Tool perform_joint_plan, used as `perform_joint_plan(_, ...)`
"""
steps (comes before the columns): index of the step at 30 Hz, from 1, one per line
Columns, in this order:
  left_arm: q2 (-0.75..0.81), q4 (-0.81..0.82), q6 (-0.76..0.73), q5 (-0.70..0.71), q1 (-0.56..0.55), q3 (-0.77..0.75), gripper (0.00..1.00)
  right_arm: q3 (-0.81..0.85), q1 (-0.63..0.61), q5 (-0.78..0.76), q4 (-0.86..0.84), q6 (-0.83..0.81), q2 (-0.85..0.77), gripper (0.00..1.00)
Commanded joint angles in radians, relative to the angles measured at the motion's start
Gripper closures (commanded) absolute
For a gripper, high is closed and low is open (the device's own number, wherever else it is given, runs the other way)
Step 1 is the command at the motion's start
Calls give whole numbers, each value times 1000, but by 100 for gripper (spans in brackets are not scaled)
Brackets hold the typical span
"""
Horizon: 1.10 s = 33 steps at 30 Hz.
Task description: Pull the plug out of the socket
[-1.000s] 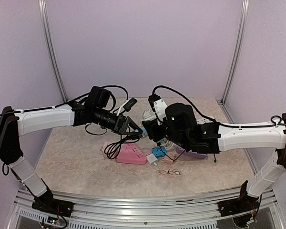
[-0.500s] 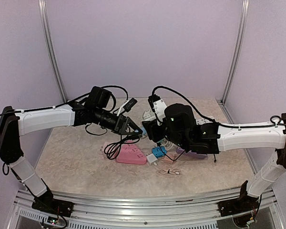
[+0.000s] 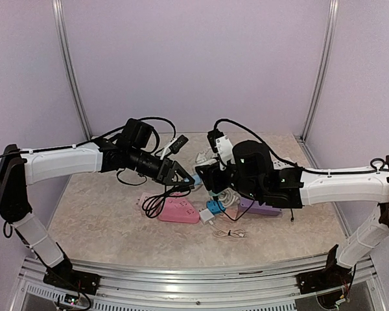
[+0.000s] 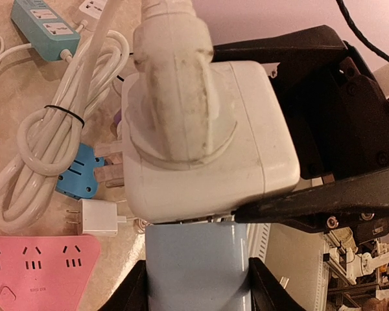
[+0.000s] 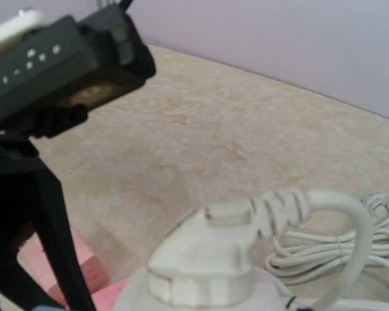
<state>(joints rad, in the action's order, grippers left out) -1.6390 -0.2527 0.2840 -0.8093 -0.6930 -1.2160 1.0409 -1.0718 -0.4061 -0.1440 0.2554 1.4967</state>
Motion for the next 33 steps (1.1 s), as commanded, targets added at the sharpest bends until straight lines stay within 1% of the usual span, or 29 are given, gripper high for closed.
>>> perform_joint_plan(1,38,-7,-62,-27,-21,-15,91,2,37,29,-169,44,-88,100)
perform_joint_plan(7,30,-8,-49,-19,-21,-17,91,27,36,-5,-120,22,-69,100)
perform_joint_plan(11,18,-12,-36,-10,-20,-20,92,41,17,-61,-108,-2,-45,100)
perform_joint_plan(23,0,-18,6,-4,14,-24,92,195,-82,-377,31,-100,100,100)
perform_joint_plan(28,-4,-20,18,-1,27,-26,92,257,-104,-463,79,-121,154,100)
perform_joint_plan(33,-13,-24,25,2,34,-27,92,285,-112,-519,109,-125,179,100)
